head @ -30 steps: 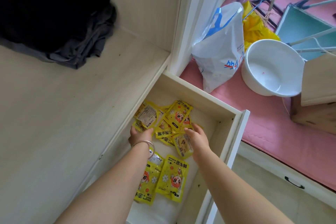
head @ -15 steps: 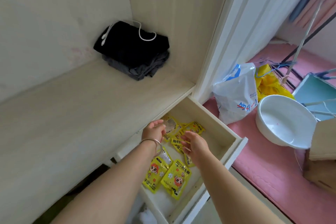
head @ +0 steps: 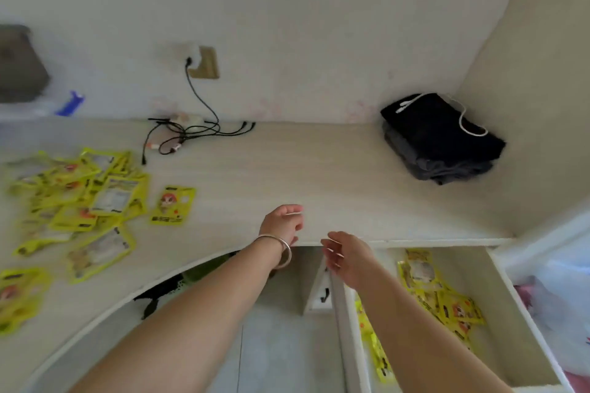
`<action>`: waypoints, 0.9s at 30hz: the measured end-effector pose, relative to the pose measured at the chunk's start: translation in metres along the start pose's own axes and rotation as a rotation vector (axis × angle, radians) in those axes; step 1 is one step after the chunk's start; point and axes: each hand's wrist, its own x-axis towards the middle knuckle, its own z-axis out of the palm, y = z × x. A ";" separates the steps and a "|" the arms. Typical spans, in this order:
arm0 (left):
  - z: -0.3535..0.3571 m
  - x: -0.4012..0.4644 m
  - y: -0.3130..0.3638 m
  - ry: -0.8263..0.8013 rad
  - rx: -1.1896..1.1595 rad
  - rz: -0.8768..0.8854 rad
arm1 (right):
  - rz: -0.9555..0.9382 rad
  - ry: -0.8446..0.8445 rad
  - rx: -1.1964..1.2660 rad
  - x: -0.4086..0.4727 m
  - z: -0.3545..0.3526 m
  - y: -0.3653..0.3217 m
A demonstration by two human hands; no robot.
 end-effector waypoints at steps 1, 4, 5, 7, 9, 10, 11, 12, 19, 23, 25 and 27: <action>-0.025 0.001 -0.001 0.043 -0.035 -0.003 | 0.004 -0.028 -0.038 -0.002 0.023 0.004; -0.098 0.000 -0.007 0.163 -0.123 -0.011 | 0.014 -0.117 -0.137 -0.008 0.090 0.022; -0.122 -0.002 -0.010 0.195 -0.144 -0.015 | 0.018 -0.141 -0.163 -0.011 0.111 0.029; -0.168 -0.005 -0.017 0.248 -0.170 -0.029 | 0.033 -0.176 -0.219 -0.018 0.152 0.045; -0.213 -0.010 -0.023 0.287 -0.171 -0.024 | 0.047 -0.217 -0.256 -0.024 0.193 0.064; -0.236 -0.011 -0.026 0.304 -0.157 -0.020 | 0.046 -0.240 -0.274 -0.027 0.212 0.074; -0.258 -0.011 -0.030 0.322 -0.140 -0.017 | 0.044 -0.259 -0.298 -0.031 0.232 0.082; -0.279 -0.011 -0.033 0.341 -0.130 -0.011 | 0.039 -0.273 -0.322 -0.034 0.250 0.091; -0.405 -0.029 -0.086 0.523 0.023 -0.086 | 0.064 -0.371 -0.548 -0.047 0.350 0.154; -0.456 -0.036 -0.114 0.758 0.251 -0.222 | -0.030 -0.424 -0.763 -0.048 0.390 0.181; -0.472 -0.037 -0.126 0.855 0.399 -0.328 | -0.079 -0.478 -0.850 -0.046 0.405 0.190; -0.482 -0.038 -0.136 0.872 0.420 -0.399 | -0.133 -0.537 -0.963 -0.041 0.419 0.201</action>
